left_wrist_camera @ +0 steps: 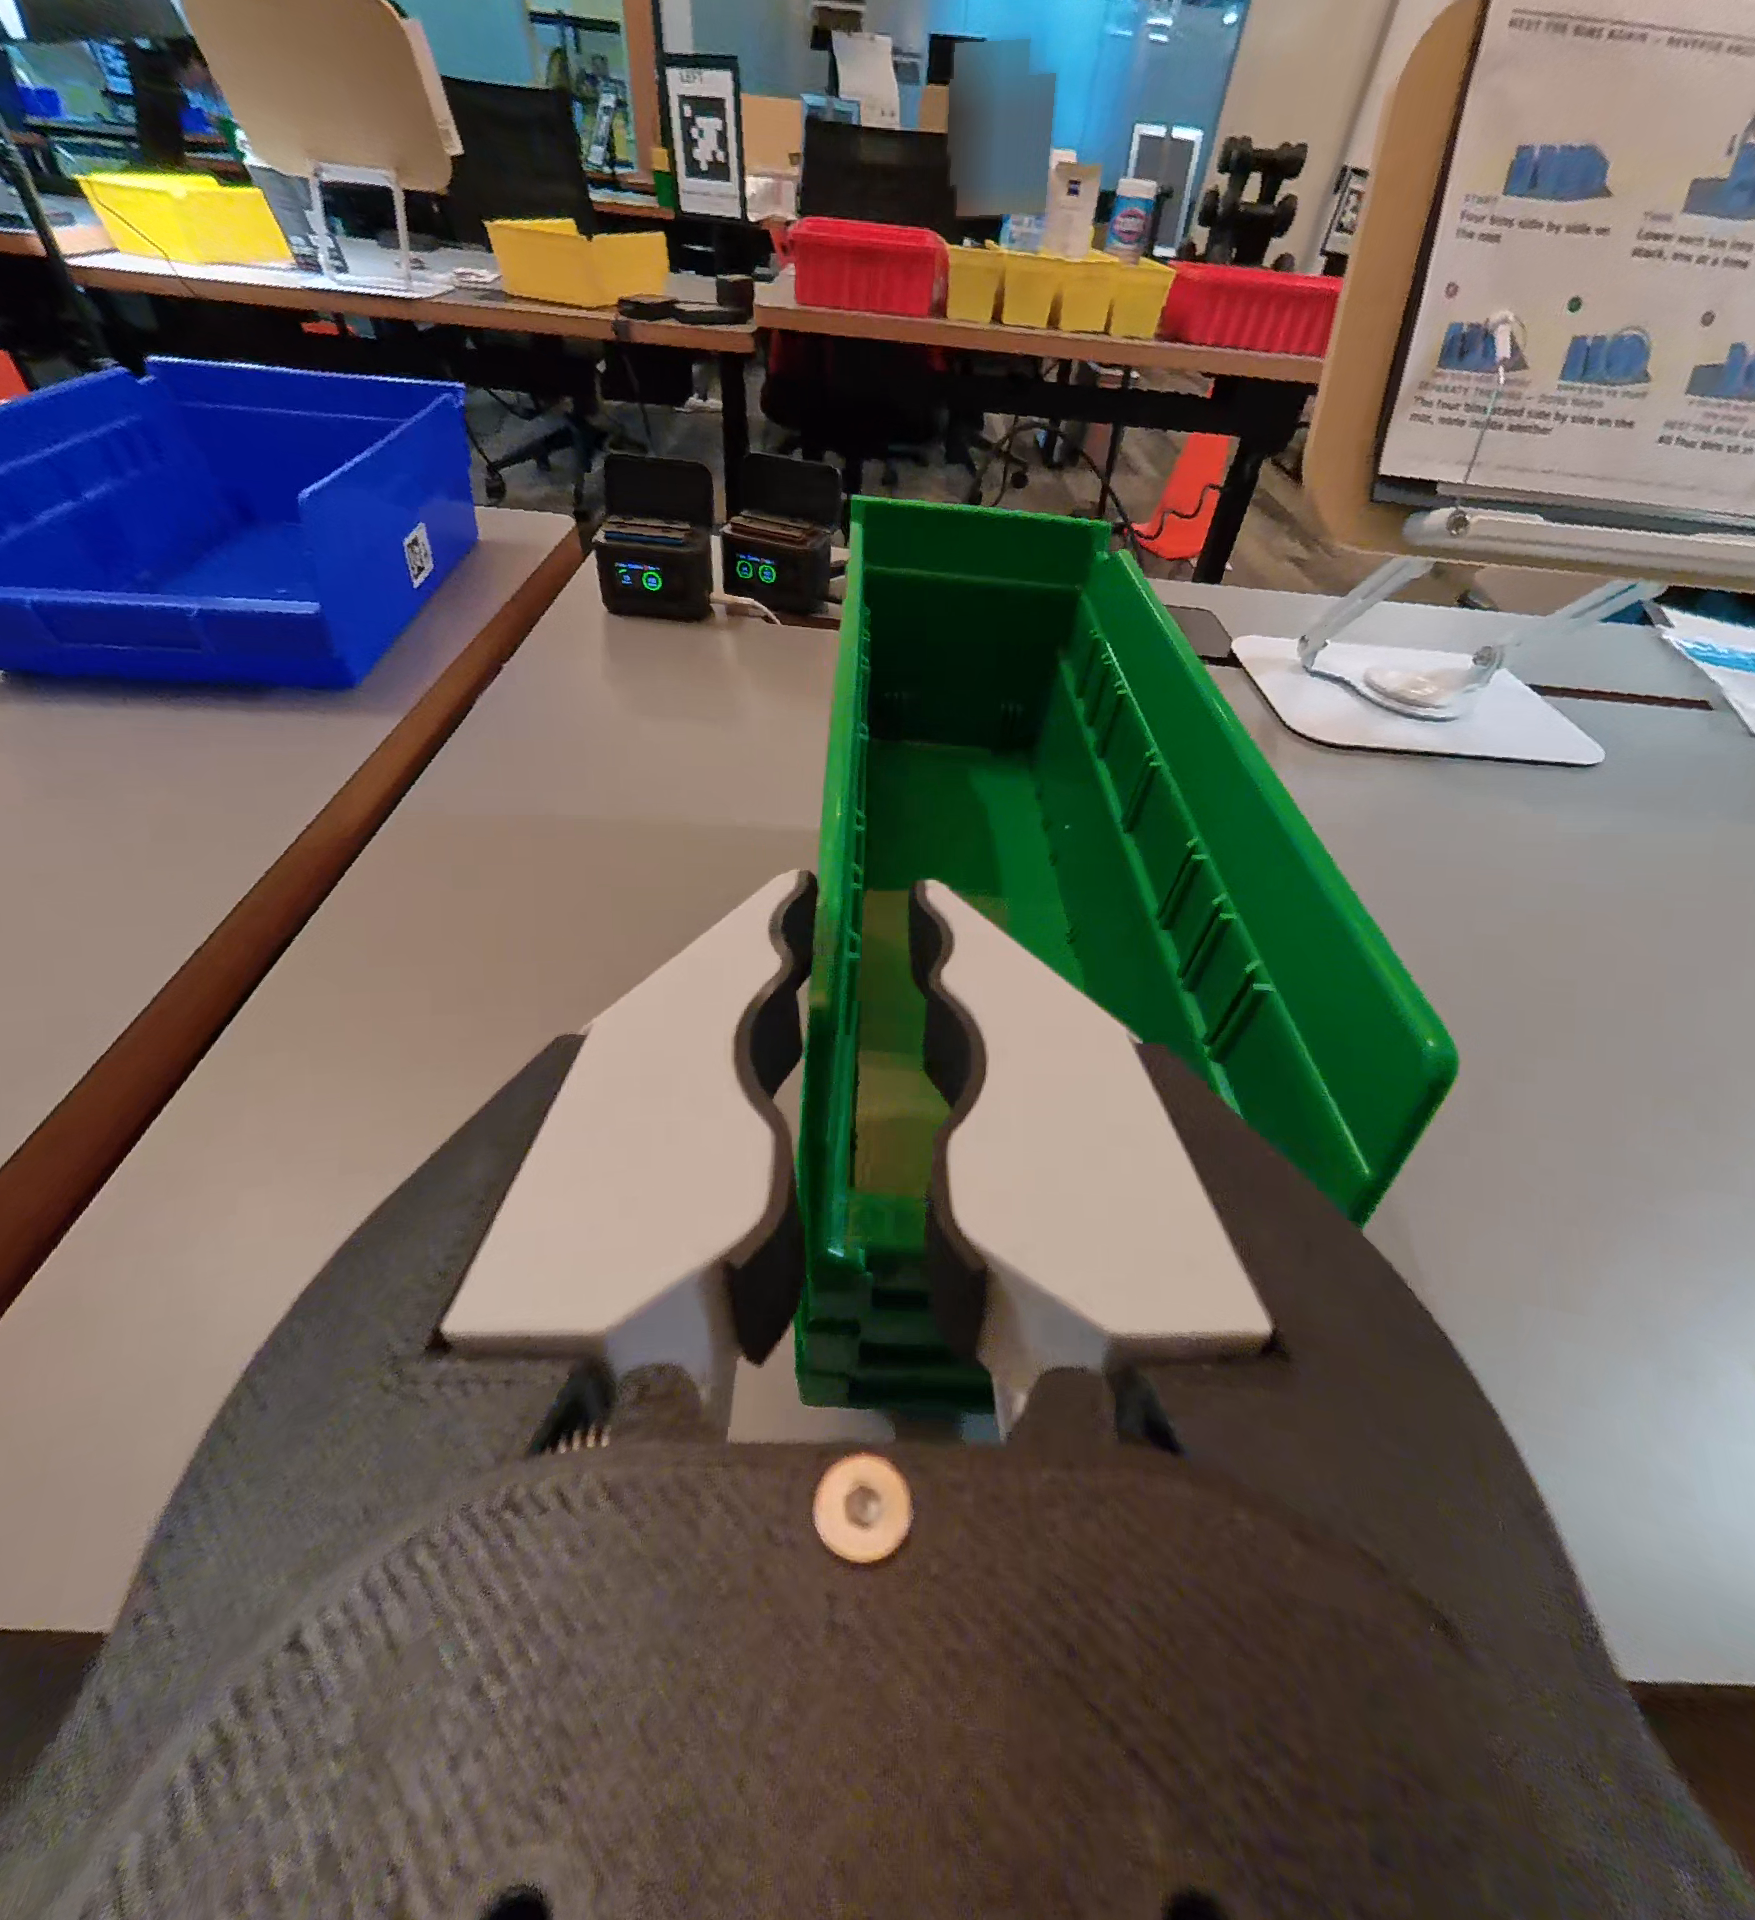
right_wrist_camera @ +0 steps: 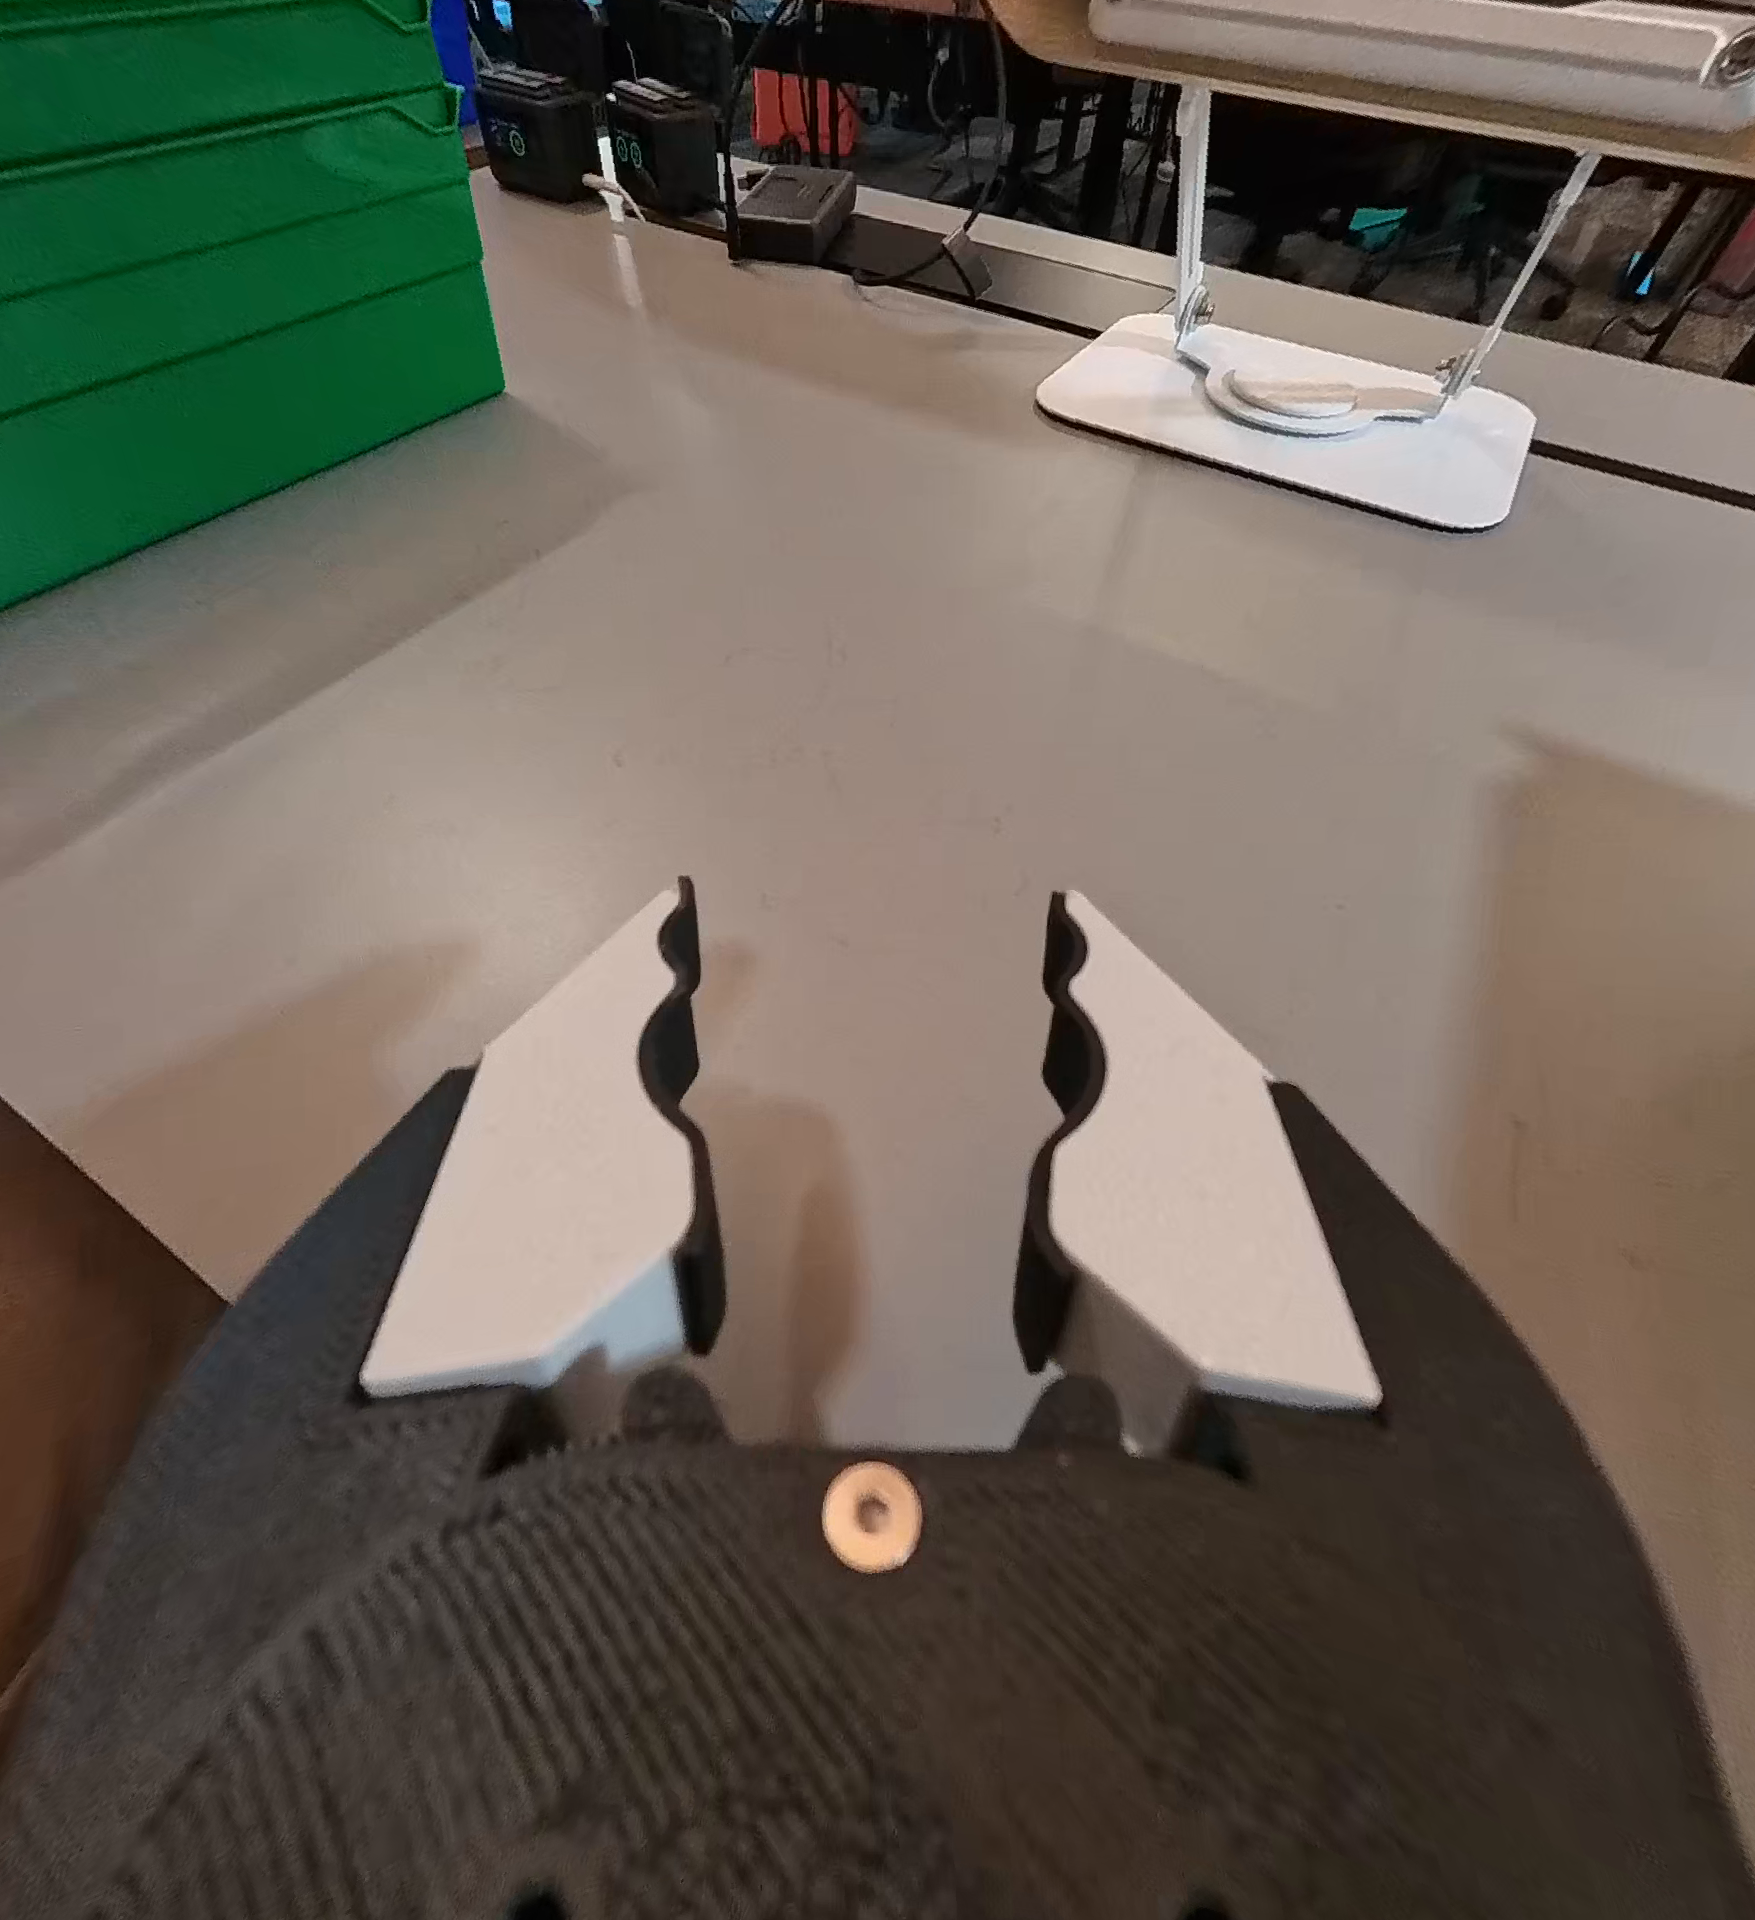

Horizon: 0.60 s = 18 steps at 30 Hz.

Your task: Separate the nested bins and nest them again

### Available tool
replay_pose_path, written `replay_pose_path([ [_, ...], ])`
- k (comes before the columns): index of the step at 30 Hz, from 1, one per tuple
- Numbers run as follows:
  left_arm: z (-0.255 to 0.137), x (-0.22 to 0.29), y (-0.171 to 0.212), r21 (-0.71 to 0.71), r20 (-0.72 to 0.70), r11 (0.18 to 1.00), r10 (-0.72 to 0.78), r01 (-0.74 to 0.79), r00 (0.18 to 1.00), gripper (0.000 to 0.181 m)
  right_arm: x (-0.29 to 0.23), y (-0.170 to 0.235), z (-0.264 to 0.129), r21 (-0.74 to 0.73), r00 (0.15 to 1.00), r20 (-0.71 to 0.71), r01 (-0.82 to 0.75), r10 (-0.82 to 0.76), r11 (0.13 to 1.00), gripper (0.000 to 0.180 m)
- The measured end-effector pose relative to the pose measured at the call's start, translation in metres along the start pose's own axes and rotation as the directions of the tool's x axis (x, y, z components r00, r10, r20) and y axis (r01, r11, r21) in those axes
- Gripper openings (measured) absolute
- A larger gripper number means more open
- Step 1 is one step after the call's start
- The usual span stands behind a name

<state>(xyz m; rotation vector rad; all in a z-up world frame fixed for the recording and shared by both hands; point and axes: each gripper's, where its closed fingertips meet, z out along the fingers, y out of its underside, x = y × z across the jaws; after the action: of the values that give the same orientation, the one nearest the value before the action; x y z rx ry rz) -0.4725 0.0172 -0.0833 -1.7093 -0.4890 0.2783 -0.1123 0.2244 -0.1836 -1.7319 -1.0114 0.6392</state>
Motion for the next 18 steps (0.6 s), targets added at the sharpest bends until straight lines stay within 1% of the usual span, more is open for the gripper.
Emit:
replay_pose_path([
  [3,-0.0001,-0.0055,-0.0003,0.012,0.005,0.999,-0.036,0.036,0.999,0.002,0.0006,0.0001,0.0001,-0.002,1.000,-0.002,-0.004,0.004,1.000,0.066],
  [18,0.0002,-0.0055,0.0004,0.023,-0.005,0.999,-0.036,0.036,0.999,0.002,-0.0004,0.0015,0.0012,-0.011,1.000,-0.010,0.014,-0.014,1.000,0.065],
])
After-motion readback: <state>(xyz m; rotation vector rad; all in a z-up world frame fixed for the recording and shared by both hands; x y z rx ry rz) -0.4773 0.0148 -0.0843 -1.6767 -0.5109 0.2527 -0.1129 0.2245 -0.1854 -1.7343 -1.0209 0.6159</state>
